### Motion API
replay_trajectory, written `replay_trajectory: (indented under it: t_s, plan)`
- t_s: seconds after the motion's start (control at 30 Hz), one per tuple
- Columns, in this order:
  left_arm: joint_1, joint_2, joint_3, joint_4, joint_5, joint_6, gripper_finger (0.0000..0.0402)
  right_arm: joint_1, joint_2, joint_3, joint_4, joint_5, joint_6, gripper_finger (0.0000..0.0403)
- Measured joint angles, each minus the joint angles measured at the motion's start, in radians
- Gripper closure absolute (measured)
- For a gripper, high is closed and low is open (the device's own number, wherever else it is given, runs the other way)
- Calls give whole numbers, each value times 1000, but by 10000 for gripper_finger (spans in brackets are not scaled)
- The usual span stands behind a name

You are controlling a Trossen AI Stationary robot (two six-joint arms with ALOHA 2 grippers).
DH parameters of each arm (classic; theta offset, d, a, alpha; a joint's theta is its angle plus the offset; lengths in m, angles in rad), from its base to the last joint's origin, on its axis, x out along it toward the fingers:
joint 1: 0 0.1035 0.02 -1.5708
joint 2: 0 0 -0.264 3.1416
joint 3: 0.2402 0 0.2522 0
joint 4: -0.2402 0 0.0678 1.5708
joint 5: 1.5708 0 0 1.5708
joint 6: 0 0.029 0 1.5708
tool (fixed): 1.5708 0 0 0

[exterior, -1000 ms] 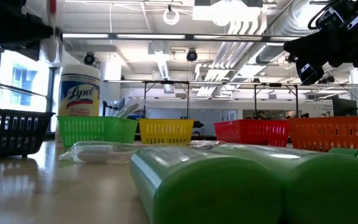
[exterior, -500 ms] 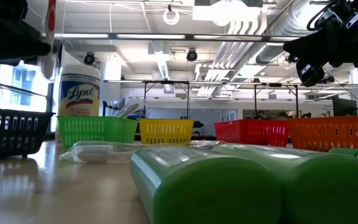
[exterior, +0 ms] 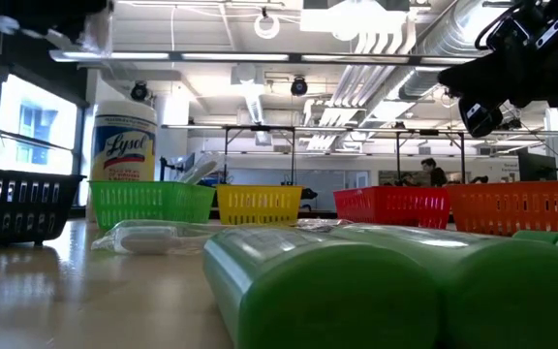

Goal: Pick & Place Travel size toiletries
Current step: Put the red toothbrush into green basket

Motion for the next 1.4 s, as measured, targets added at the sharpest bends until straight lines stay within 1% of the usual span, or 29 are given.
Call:
replay_trajectory:
  t_s: [0.2,0.43,0.57,0.63,0.8,0.9,1.07,1.23,1.33,1.4]
  plan:
    - [0,138,249,-224,-219,4,380,0,20,0,35,0,-11,401]
    - [1,365,556,-465,-431,95,380,0,39,0,37,0,-12,401]
    - [1,507,720,-628,-540,178,380,0,45,0,37,-3,-12,401]
    - [1,571,785,-692,-580,245,380,0,46,0,36,-6,-12,401]
    - [19,714,884,-857,-662,407,380,0,46,0,37,-7,-13,401]
    - [78,786,898,-929,-670,480,380,0,46,0,36,-22,-14,401]
    - [180,895,874,-1049,-666,566,380,0,46,0,36,-33,-15,401]
    - [240,980,872,-1115,-582,571,380,0,46,0,37,-48,-15,401]
    - [263,1023,873,-1116,-537,573,380,0,46,0,36,-56,-15,401]
    - [284,1042,872,-1102,-474,566,380,0,45,0,37,-54,-16,401]
